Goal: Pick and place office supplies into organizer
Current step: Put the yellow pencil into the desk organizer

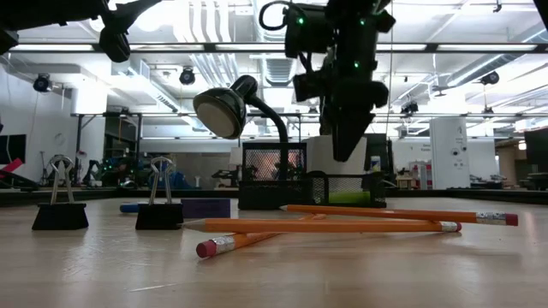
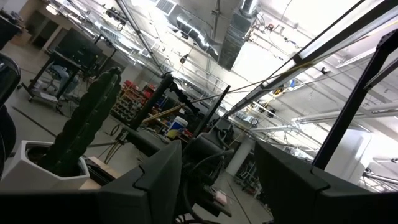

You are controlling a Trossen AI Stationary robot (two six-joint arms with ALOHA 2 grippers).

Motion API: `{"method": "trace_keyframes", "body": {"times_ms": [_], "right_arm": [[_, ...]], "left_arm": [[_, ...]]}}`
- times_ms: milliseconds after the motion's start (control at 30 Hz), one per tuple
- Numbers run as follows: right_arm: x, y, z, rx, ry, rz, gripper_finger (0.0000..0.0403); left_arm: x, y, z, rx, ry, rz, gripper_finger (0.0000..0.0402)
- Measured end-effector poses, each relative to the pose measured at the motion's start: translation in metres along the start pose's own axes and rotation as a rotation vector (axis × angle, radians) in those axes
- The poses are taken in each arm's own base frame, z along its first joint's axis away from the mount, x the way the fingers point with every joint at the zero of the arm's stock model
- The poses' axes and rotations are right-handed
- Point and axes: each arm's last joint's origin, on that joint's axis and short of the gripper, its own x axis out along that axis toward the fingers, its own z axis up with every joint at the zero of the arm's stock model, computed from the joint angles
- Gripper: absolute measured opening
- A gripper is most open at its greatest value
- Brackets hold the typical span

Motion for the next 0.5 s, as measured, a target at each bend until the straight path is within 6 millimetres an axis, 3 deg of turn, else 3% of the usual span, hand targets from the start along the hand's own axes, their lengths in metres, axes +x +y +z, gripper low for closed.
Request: {"method": "trace_keyframes", "body": {"times_ms": [300,500], "right_arm": [[-0.032,-0.002,0.004,0.098,0.04,-0.002,0.0185],[-0.055,-0.005,-0.004,0.277,0.057,-0.004,0.0181]], "left_arm": [[0.0,0.0,-0.001,0.002,0.005,0.003,0.0187],[0.0,0.001,-0.001,0.004,0.009,0.004,0.0187]]}}
